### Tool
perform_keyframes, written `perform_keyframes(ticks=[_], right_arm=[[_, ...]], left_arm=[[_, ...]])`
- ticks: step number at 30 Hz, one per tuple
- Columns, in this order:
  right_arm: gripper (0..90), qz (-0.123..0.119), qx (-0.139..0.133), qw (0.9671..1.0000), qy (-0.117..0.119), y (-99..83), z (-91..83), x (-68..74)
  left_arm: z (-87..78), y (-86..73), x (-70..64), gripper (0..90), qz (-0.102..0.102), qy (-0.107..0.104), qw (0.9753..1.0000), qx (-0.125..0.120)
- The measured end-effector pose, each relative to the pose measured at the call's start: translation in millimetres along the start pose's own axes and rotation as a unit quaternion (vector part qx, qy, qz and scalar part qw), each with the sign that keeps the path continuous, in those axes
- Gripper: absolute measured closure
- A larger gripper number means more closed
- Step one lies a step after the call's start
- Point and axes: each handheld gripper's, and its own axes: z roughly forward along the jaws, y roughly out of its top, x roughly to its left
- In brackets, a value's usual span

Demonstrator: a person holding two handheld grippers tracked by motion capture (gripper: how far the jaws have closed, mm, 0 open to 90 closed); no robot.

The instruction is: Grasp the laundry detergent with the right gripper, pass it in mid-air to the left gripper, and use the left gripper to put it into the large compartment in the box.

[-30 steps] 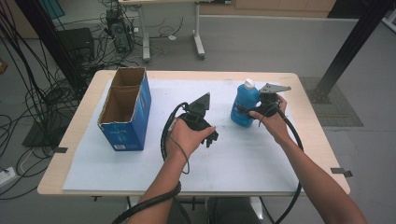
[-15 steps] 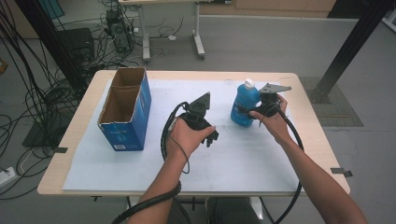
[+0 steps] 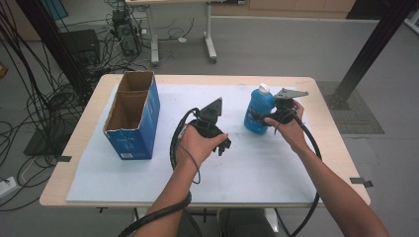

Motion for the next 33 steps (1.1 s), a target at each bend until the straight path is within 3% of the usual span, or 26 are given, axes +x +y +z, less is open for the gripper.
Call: perform_keyframes(ticks=[25,33], right_arm=[[2.6,-0.003,0.004,1.0000,0.002,-1.2,3.6,1.6],[8.6,-0.011,0.007,0.9999,0.002,-1.2,5.4,3.1]], left_arm=[[-1.6,-0.6,1.7,6.1,0.001,0.003,1.0000,-0.002],[-1.7,-0.6,2.5,6.1,0.001,0.001,1.0000,-0.004]])
